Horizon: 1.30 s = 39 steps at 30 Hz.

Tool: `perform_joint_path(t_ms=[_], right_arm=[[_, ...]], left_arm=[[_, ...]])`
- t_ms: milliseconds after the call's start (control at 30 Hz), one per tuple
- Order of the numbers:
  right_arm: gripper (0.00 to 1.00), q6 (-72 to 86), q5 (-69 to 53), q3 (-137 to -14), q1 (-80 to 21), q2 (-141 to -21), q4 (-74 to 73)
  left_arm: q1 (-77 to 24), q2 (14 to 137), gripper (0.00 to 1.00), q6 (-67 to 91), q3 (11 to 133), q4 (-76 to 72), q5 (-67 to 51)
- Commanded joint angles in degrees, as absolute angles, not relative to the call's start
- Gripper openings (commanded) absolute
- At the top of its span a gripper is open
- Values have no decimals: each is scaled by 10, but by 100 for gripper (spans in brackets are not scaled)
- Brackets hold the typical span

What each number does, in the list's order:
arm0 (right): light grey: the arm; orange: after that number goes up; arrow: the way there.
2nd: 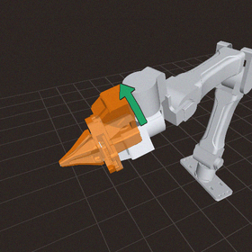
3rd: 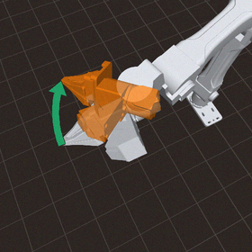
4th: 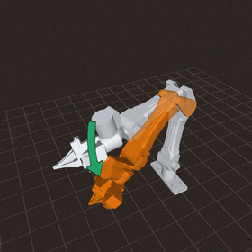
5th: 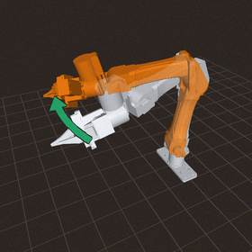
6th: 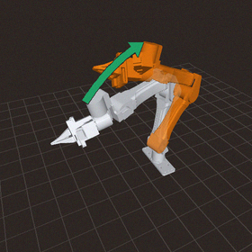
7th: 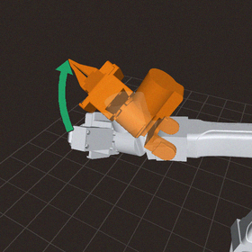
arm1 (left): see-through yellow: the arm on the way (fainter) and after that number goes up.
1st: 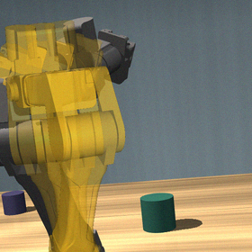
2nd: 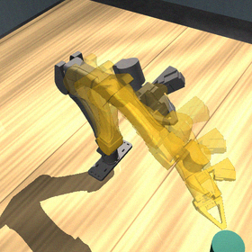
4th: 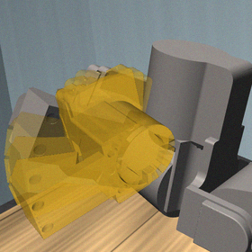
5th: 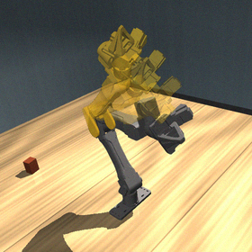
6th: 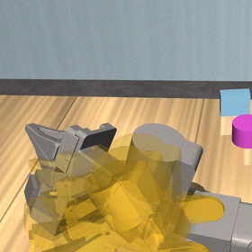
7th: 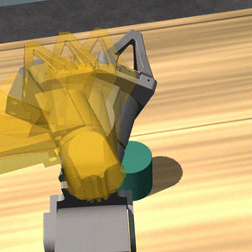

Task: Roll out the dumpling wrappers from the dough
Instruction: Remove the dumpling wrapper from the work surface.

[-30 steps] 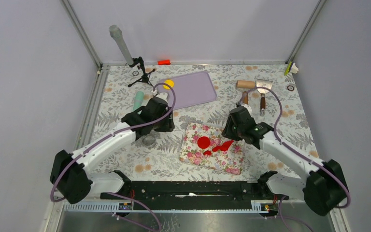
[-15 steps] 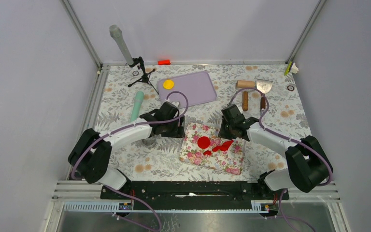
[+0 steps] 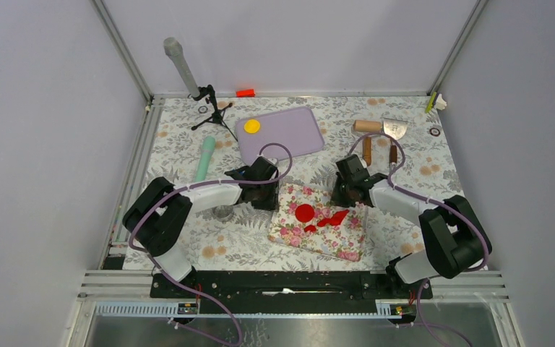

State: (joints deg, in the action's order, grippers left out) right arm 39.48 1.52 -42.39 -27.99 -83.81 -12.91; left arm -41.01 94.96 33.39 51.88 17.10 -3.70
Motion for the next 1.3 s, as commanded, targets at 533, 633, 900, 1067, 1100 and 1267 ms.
perform_joint_path(t_ms=[533, 633, 900, 1067, 1100, 1267], right_arm=[[3, 403, -144, -321, -277, -670, -273], [4, 391, -140, -343, -277, -641, -318], [4, 399, -137, -389, -277, -693, -235], [4, 394, -164, -421, -285, -763, -174], [4, 391, -171, -427, -294, -776, -170], [4, 384, -192, -441, -349, -821, -143]], left_arm=[[-413, 973, 0, 354, 553, 181, -11], [-413, 977, 0, 355, 554, 180, -12], [-413, 977, 0, 355, 554, 179, -18], [-413, 974, 0, 353, 550, 180, -21], [-413, 974, 0, 352, 550, 180, -21], [-413, 971, 0, 352, 548, 180, -20]])
